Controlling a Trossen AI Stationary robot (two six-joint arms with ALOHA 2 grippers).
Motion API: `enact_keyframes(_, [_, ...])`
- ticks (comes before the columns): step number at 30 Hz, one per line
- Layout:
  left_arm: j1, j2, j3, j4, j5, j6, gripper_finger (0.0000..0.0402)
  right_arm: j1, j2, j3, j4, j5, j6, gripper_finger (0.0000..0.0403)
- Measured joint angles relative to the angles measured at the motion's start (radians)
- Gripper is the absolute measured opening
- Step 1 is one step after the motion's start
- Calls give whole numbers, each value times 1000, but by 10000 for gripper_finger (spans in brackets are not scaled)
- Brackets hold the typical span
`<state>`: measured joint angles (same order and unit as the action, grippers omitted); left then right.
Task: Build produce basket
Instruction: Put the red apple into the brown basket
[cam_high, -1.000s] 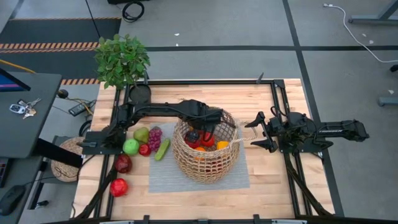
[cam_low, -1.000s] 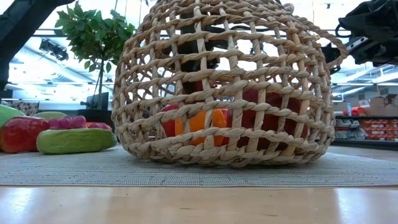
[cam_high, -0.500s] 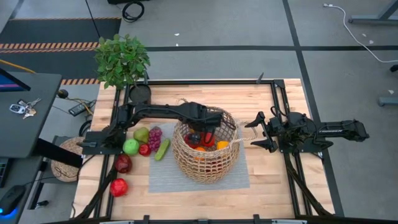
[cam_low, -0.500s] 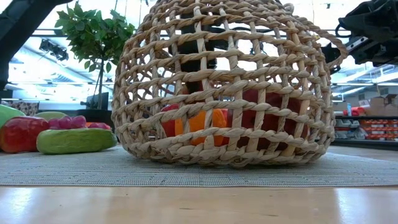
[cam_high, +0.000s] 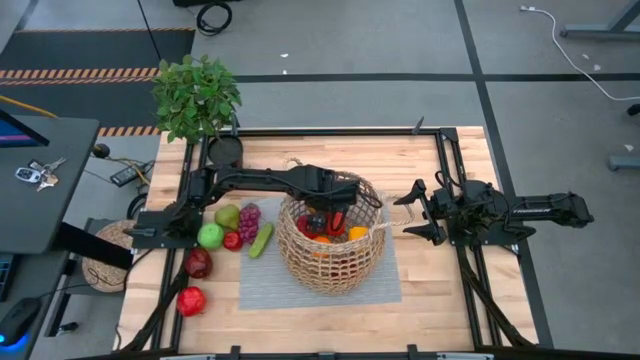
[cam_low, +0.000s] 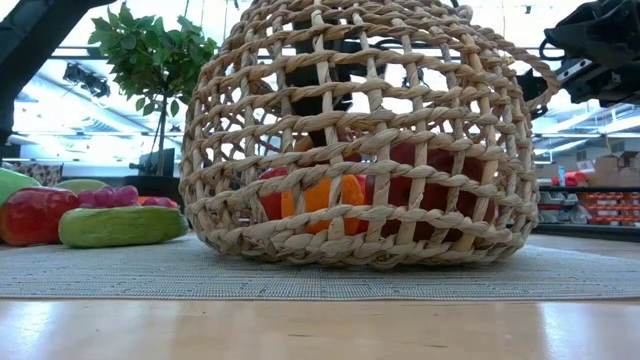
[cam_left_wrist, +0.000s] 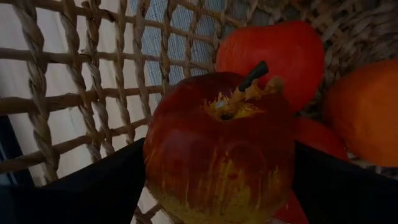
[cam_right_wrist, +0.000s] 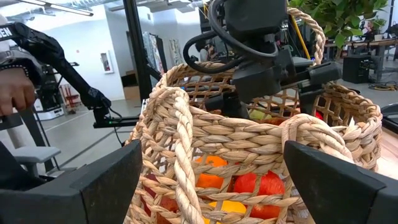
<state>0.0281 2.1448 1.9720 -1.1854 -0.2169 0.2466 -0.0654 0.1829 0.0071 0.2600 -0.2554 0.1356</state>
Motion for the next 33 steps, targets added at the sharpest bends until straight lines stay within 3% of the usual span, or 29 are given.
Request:
enact_keyframes(14, [-16, 0, 1, 76, 2, 25, 355, 0, 0, 0, 0, 0, 0, 394])
enact_keyframes(22, [-44, 0, 0, 75, -133, 58, 361, 0, 0, 0, 0, 0, 0, 394])
enact_keyframes(26, [-45, 0, 1, 75, -135, 37, 394, 0, 0, 0, 0, 0, 0, 394])
enact_keyframes(33, [-45, 0, 5, 69, -142, -15, 396, 0, 0, 0, 0, 0, 0, 394])
